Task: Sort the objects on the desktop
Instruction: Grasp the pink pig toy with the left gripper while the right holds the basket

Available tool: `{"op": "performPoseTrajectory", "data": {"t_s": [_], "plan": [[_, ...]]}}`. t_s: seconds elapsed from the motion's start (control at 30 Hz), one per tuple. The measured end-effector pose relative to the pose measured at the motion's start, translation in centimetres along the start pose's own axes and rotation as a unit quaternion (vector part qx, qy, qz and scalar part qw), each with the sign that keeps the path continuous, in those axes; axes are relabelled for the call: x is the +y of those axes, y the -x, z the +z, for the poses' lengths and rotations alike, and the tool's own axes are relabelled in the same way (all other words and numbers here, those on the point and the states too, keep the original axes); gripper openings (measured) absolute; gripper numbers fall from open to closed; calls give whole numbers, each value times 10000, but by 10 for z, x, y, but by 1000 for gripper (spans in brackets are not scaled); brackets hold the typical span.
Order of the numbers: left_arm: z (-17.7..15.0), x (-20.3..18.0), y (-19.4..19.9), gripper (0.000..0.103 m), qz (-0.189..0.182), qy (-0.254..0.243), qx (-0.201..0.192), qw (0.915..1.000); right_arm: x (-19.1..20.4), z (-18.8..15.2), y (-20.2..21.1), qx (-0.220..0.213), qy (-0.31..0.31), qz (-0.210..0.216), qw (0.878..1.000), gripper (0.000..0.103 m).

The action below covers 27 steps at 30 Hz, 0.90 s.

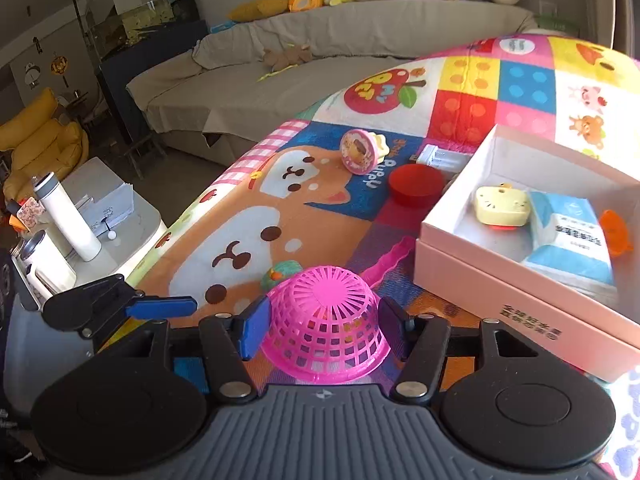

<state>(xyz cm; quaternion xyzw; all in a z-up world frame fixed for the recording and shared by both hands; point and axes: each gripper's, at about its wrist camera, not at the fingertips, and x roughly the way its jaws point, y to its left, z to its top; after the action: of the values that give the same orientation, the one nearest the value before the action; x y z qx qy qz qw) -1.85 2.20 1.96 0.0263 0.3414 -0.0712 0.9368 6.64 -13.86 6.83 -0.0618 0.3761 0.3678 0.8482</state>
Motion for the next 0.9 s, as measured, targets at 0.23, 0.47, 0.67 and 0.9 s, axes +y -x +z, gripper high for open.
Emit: {"op": "performPoseTrajectory", "data": {"t_s": [0.23,0.47,0.67,0.9], "plan": [[19,8,-20,101,101,181,-118,9997,-19,-58,49,83,52,-945,9955,40],[45,5,-55,101,253,289,-17,9993,-29,-93,55,55,-222,-1181,9927,57],[45,-2,-57,102,398,251,-42,9989,-24,-87,49,-332,106,-1091,9934,90],[37,21,-45,102,750,330,26,9966,-20,-74,5,-197,101,-1056,9942,97]]}}
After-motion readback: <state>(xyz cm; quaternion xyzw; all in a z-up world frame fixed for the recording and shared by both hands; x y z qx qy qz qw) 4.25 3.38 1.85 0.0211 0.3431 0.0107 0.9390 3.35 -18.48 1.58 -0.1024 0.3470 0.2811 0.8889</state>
